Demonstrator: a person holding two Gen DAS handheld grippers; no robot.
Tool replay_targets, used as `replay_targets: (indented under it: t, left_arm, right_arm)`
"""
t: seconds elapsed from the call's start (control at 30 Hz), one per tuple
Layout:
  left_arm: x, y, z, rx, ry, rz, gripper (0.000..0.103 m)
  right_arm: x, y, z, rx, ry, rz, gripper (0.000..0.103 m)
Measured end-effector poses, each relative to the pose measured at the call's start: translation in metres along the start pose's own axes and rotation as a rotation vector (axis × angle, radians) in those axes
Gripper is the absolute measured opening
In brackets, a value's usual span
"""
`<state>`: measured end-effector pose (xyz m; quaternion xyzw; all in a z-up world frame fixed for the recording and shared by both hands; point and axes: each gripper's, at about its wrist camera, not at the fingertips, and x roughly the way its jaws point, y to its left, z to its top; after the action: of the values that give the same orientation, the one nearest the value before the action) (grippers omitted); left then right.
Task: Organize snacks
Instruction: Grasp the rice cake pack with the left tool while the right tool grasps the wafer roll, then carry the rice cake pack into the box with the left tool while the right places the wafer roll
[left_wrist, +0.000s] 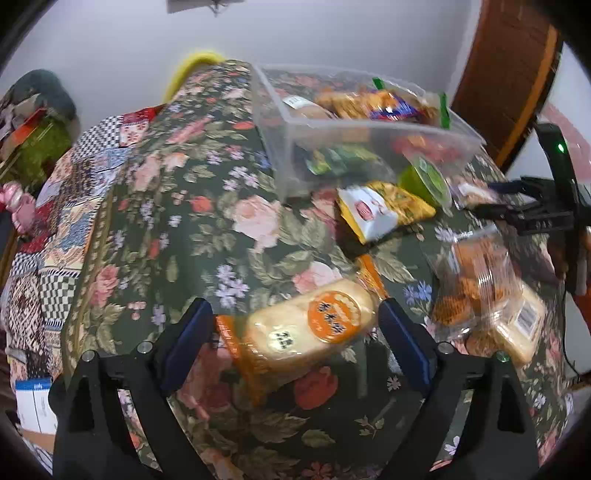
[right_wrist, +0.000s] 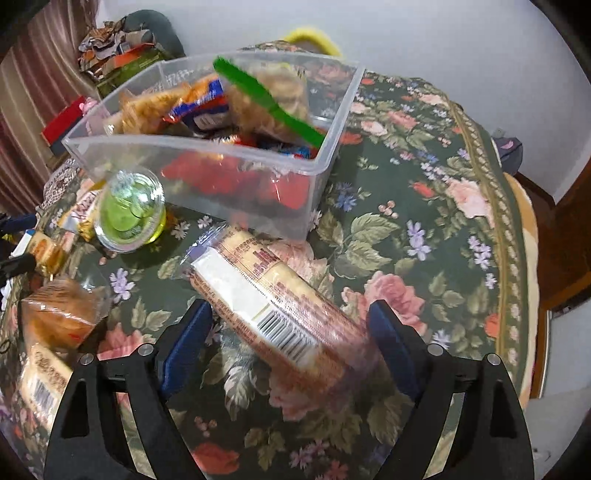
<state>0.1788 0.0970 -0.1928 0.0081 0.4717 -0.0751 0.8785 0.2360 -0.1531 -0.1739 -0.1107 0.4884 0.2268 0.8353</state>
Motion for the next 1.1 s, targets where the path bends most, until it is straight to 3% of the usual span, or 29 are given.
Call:
replay_targets:
  t: [0.2, 0.3, 0.47, 0.5, 0.6, 1.0, 1.1]
  left_arm:
    - [0.022, -0.010, 0.000, 0.015, 0.024, 0.067, 0.088]
    - [0.024, -0.009, 0.001, -0.035, 0.016, 0.047, 0.075]
    - [0.019, -0.015, 0.002, -0.085, 0.009, 0.022, 0.042]
    - [0.019, -0.017, 0.001, -0.090, 0.009, 0.020, 0.039]
    - [0.018, -0.023, 0.000, -0.097, 0.003, 0.004, 0.036]
    - [0.006, -0.021, -0.003, -0.140, -0.030, 0.005, 0.034]
    - [-0.003, -0.017, -0.003, -0.147, -0.056, 0.017, 0.034]
  right_arm:
    - [0.000, -0.002, -0.007, 0.044, -0.006, 0.027, 0.080]
    - [-0.007, -0.003, -0.015, 0.070, -0.015, 0.041, 0.071]
    - [-0.017, 0.003, -0.029, 0.092, -0.022, 0.048, 0.054]
    - [-0.019, 0.005, -0.031, 0.095, -0.022, 0.059, 0.052]
    - [-0.023, 0.010, -0.036, 0.091, -0.021, 0.088, 0.044]
    - [-0.009, 0.013, -0.020, 0.142, -0.059, 0.041, 0.050]
    - [-0.010, 0.018, -0.019, 0.126, -0.071, 0.027, 0.043]
